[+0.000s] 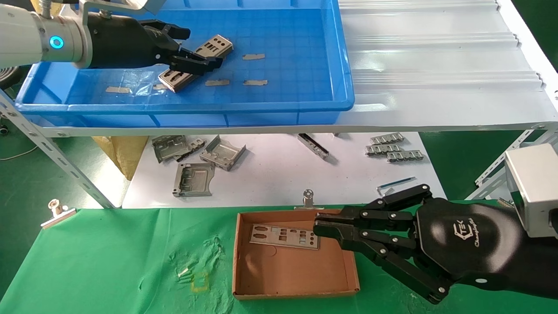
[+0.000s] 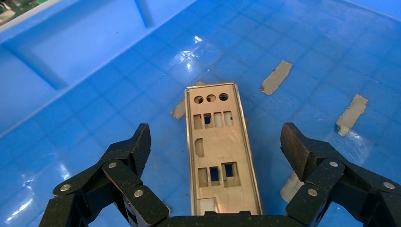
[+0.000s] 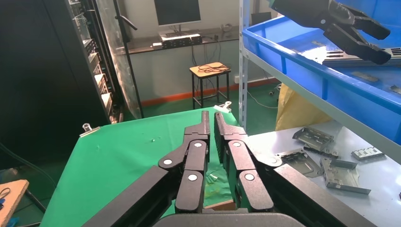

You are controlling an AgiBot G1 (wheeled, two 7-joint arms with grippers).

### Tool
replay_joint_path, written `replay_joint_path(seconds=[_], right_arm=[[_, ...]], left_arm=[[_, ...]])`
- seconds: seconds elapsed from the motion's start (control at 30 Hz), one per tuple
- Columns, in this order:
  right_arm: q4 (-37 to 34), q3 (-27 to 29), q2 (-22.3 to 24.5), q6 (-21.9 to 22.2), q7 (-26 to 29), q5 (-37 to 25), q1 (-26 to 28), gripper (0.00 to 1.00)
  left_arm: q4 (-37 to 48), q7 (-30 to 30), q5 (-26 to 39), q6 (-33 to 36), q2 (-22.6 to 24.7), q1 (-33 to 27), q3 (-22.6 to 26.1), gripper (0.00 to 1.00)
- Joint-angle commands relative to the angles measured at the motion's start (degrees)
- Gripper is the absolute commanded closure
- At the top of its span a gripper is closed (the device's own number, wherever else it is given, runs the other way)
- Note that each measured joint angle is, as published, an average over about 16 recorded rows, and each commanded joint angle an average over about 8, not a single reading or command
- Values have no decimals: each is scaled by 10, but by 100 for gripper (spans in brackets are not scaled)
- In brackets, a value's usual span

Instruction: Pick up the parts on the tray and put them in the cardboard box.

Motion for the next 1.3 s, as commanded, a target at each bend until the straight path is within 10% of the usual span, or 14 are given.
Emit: replay_joint_path(seconds=[0.03,0.3,0.4,1.3], right_arm=[[0,0,0,0,0,0,0,0],[0,0,0,0,0,0,0,0],[0,0,0,0,0,0,0,0],[0,0,0,0,0,0,0,0]], left_arm=[[5,0,0,-1,3,-1,0,8],[14,6,-3,4,4,-4,-2,86],[18,5,-5,6,5,-3,-4,100],[26,2,-4,0,11,-6,-3,100]])
